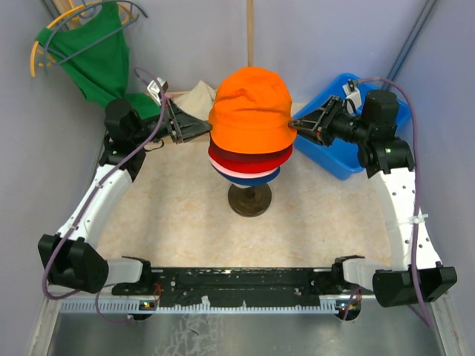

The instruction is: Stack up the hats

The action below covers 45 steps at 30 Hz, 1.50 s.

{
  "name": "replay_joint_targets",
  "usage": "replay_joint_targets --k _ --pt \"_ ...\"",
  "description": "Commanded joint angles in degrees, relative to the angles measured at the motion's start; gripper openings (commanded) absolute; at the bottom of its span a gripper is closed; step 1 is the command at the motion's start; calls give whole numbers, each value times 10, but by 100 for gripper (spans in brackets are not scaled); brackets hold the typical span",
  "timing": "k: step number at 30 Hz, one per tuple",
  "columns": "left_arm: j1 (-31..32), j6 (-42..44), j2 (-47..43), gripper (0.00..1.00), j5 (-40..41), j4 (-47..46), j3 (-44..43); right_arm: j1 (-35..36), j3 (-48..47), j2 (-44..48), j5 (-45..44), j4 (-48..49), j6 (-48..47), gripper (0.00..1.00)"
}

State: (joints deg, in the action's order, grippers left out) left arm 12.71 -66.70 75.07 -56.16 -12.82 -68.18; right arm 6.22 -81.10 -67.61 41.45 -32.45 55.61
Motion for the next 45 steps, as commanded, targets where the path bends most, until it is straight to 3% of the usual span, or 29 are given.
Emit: replay_joint_targets --k 1,5,11,19,26,30,36,42,45 --pt "-19 24 -35 28 34 -6 -19 1 -38 16 1 38 7 31" --pt "-41 51 -48 34 47 35 -41 -14 -44 22 0 33 2 40" --pt "-67 79 -45 43 51 69 -42 -37 -81 29 -18 -57 -64 49" --pt "-78 78 9 49 52 4 -26 -39 -79 78 -7 -100 -54 51" --pt "-75 45 127 48 17 -121 -96 -39 -5 147 -12 -90 -43 50" --pt "-76 103 147 47 18 -97 -84 -39 69 181 -71 -121 -88 50" --pt "-78 257 81 55 140 -8 55 -39 128 178 -229 -202 -196 52" --pt "-86 278 44 58 259 -64 207 -39 214 133 -381 -194 -252 50" --pt "-90 280 57 62 260 -64 220 -43 255 99 -442 -171 -267 40"
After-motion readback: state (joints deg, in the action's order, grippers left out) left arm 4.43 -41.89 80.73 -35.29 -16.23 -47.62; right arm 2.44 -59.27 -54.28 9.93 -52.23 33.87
